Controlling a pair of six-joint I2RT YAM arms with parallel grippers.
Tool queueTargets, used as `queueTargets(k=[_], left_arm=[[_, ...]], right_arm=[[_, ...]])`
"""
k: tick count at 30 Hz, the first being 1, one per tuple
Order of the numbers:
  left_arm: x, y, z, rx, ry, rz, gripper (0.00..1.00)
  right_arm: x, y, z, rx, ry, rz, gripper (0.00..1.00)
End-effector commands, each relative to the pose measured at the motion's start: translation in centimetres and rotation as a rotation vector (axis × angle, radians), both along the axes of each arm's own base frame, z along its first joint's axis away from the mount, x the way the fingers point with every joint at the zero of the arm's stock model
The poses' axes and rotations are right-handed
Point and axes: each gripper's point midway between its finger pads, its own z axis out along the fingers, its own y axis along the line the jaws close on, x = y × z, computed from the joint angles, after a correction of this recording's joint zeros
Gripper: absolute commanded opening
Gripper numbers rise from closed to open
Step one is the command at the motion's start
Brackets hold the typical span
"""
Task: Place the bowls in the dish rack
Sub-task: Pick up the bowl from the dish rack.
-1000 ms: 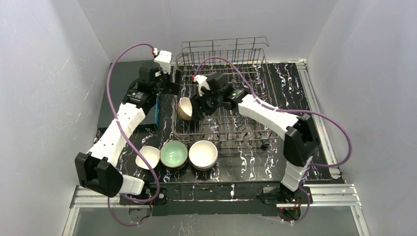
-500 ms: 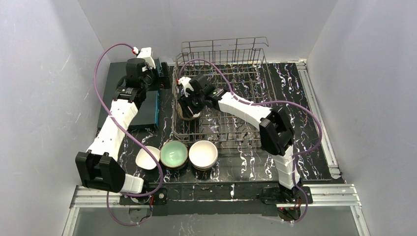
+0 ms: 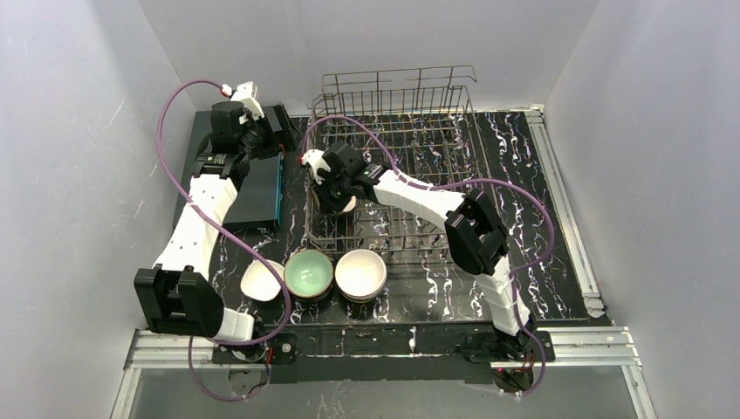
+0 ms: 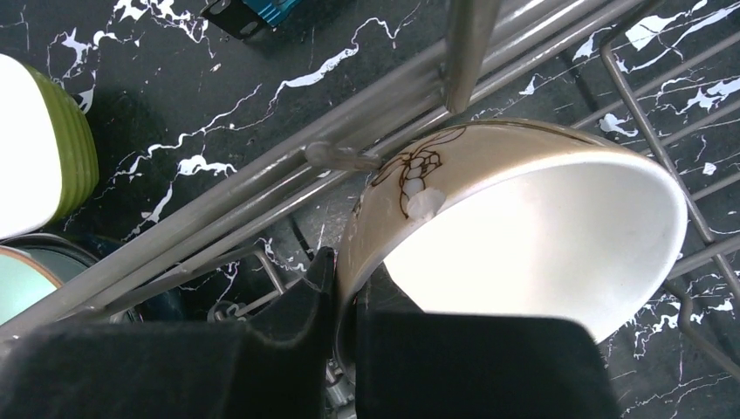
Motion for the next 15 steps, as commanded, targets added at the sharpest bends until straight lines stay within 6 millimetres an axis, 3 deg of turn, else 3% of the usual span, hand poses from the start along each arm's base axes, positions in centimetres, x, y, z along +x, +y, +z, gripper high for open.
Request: queueTargets(k=[1,5,8,12,15], left_arm=[[0.1,-0.3,1.1,-0.048,-0.018,-0.016,0.98],[0.1,-0.5,1.5,-0.063,-0.014,-0.021,0.98],[-0.2,-0.8,3.0,-0.083,-0.026,-0.031,0.98],[-1.6,-2.5,4.1,-0.206,0.017,-0.074,0.97],[-3.1,-4.0,4.4,-0.318,0.075,-0.112,0.94]], right_arm=[[0.9,0.3,4.6,0.073,-0.08,0.006,0.01],[0.3,-0.2,8.6,0.139,-0.126,0.007,0.01],[-0.2,-1.3,11.5,0.174,-0.173,0.001,0.01],[-1.6,-4.0,15.1,0.193,-0.239,-0.009,0.01],[-3.0,-6.1,16.6,0.201,-0.267,-0.004,0.01]])
